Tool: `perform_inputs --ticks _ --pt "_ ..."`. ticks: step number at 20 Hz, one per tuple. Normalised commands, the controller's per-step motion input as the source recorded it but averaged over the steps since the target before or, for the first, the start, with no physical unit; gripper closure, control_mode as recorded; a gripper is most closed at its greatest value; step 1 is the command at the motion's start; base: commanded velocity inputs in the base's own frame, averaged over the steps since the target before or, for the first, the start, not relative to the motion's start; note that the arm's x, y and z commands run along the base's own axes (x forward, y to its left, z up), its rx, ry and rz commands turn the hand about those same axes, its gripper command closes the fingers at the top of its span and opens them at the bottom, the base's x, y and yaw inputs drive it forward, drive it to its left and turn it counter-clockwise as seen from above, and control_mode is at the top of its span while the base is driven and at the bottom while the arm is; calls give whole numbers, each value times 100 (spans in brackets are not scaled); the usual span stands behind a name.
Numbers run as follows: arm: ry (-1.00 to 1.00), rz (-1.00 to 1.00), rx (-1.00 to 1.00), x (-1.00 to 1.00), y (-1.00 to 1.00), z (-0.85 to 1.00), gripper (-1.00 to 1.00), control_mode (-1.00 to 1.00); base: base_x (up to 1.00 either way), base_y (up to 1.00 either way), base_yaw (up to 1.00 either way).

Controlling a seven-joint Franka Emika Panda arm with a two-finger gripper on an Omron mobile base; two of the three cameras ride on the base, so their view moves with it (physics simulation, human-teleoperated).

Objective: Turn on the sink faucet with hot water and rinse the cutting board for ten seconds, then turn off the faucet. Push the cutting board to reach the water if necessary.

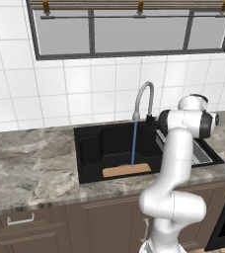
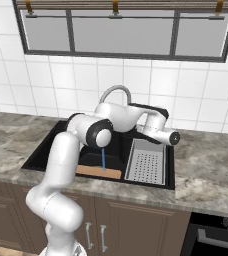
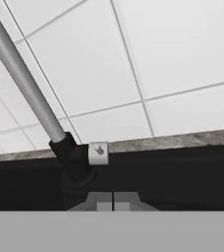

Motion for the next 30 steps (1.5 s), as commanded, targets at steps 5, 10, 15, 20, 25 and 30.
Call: perform_inputs --ticks 5,10,15,20,25,30 --pt "8 0 0 -2 -8 13 100 -100 0 0 0" --pt "9 0 0 0 -5 12 100 -100 0 0 0" --pt "3 0 0 0 -1 17 100 -100 0 0 0" --pt "1 0 0 2 -2 12 100 -100 0 0 0" --pt "5 0 0 17 0 0 100 -100 0 0 0" --pt "6 0 0 20 0 0 100 -100 0 0 0"
